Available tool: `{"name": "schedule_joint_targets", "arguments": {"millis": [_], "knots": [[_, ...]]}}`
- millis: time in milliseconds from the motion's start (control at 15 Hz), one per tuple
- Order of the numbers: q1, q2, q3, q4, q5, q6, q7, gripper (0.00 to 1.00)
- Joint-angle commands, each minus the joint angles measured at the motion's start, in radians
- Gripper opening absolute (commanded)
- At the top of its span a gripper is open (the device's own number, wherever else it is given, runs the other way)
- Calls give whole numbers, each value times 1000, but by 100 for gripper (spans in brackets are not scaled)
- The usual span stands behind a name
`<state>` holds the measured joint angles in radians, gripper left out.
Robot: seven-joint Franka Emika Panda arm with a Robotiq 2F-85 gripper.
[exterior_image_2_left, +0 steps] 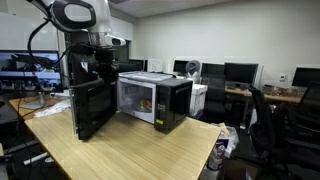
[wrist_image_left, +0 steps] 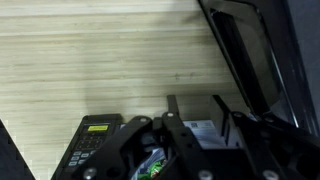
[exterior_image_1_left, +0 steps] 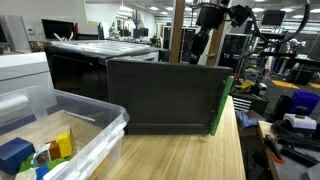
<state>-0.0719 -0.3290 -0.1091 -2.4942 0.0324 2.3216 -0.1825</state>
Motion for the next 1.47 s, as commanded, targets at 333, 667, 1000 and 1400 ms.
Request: {"name": "schedule_joint_targets", "arguments": {"millis": [333, 667, 1000, 1400], "knots": [[-104, 68, -53, 8, -108, 43, 87, 100], [-54, 38, -18, -23, -82, 33, 79, 100], [99, -87, 74, -121, -11, 13, 16, 100], [170, -143, 112, -162, 2, 29, 51, 100]]}}
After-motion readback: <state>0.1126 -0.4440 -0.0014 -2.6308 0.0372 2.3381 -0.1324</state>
